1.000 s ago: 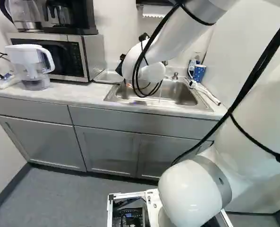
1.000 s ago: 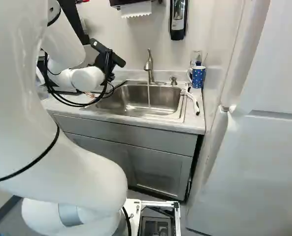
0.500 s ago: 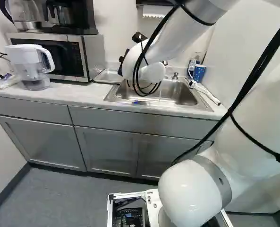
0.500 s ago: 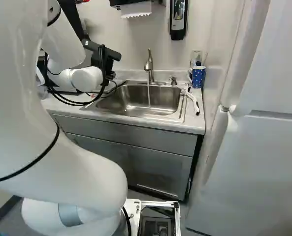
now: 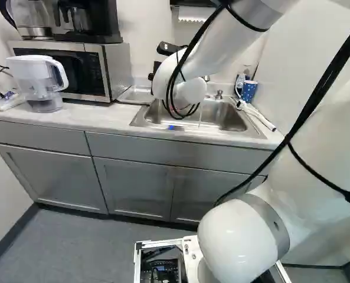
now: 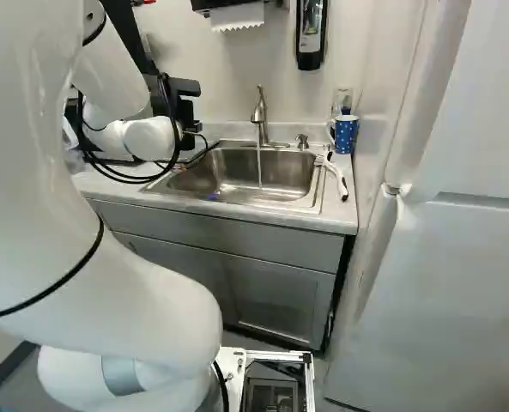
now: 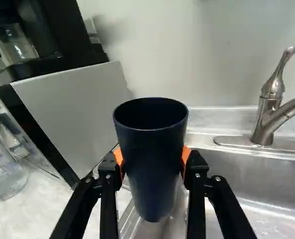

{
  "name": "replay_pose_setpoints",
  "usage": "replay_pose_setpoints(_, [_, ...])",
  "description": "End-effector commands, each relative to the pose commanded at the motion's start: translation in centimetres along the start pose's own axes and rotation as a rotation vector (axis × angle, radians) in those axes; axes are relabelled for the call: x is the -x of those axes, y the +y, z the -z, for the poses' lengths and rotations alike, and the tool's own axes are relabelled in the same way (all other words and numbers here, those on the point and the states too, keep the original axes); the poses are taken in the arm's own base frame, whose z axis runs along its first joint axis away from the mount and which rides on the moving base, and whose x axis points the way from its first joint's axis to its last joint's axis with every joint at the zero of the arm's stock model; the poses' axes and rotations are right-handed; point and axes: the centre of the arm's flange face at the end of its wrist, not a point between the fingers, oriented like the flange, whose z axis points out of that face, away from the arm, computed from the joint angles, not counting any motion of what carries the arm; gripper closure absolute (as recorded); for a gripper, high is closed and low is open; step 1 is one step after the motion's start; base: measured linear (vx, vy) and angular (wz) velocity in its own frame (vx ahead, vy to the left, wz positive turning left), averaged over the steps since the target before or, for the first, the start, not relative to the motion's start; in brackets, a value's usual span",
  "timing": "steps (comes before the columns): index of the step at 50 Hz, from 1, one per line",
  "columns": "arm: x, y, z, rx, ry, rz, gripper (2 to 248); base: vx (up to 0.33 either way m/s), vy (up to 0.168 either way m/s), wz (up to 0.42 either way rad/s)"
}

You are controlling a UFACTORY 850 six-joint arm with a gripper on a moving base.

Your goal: Rinse the cup and place it in the tray

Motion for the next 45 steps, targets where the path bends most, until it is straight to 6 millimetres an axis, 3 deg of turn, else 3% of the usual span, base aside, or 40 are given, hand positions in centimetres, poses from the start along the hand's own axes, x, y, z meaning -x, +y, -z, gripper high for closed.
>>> replay_pose_setpoints(13, [0.0, 0.0, 0.0, 0.0, 0.0, 0.137, 125, 0.0, 0.0, 0.0])
replay_pose_setpoints(26, [0.0, -0.1, -0.1, -0.002, 0.0, 0.137, 125, 0.0, 0.0, 0.0])
replay_pose_setpoints(45, [-0.4, -1.0, -3.6, -0.016, -0.005, 0.139, 125, 0.0, 0.0, 0.0])
